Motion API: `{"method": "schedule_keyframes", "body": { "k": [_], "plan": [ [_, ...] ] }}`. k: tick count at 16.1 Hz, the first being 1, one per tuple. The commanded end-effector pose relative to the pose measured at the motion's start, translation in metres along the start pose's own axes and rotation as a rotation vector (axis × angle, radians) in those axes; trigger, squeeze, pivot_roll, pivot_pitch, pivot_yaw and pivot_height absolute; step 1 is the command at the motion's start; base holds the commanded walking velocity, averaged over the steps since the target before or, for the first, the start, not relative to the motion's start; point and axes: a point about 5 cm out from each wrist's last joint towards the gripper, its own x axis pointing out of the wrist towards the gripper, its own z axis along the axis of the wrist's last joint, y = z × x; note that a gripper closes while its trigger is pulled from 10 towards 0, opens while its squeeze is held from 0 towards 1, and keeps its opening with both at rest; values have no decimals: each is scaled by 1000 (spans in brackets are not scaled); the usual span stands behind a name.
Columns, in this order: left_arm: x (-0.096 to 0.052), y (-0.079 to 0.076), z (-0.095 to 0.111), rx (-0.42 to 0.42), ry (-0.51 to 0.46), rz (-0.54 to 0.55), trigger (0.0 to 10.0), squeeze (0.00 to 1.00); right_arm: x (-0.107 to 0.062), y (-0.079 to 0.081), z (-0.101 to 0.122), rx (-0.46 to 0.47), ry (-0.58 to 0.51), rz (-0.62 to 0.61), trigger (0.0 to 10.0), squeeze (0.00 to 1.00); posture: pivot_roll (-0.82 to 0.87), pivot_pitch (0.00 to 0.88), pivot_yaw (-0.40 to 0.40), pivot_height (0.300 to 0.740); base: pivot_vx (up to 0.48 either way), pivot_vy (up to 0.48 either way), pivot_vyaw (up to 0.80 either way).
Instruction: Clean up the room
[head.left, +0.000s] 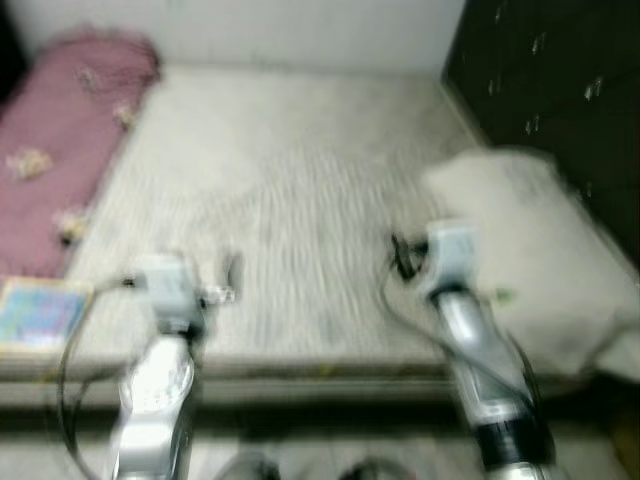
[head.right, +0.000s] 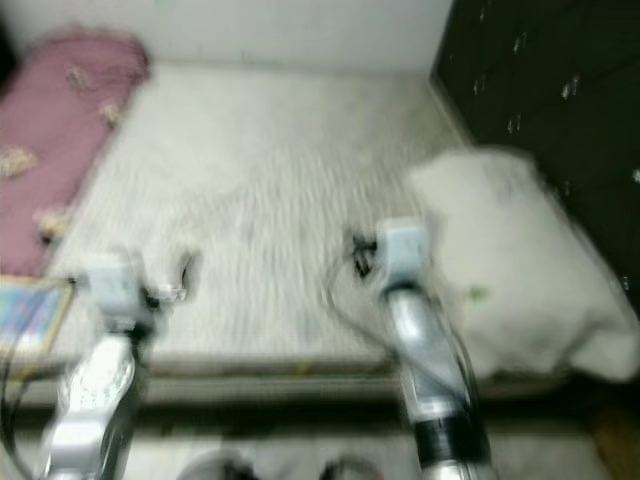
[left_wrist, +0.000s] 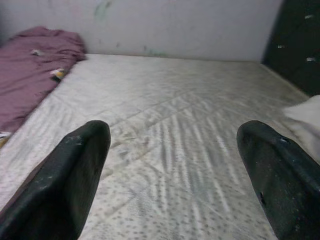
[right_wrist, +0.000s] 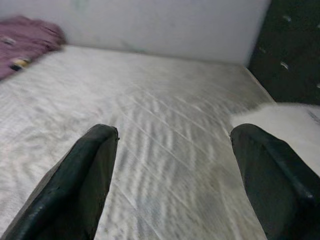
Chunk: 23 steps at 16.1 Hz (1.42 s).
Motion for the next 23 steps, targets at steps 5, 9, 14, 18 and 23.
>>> {"method": "schedule_keyframes", "body": {
  "k": [5,9,14,18,23],
  "plan": [
    [1,6,5,4,-3,9,10000,0,2,4,4,8,-14,3,10000,0,12,53,-34,740,0,476,0],
    [1,5,12,31,-44,-28,10000,0,3,5,4,8,-13,3,10000,0,14,49,-34,740,0,456,0],
    [2,4,10,12,-38,-18,10000,0,4,4,4,6,-15,3,10000,0,11,46,-34,740,0,432,0],
    [2,4,10,30,-37,-13,10000,0,4,5,4,5,-13,2,10000,0,10,47,-35,740,0,323,0],
    [0,1,12,16,-48,-44,10000,0,3,5,4,4,-11,4,10000,0,8,45,-32,740,0,0,0]
  ]
}}
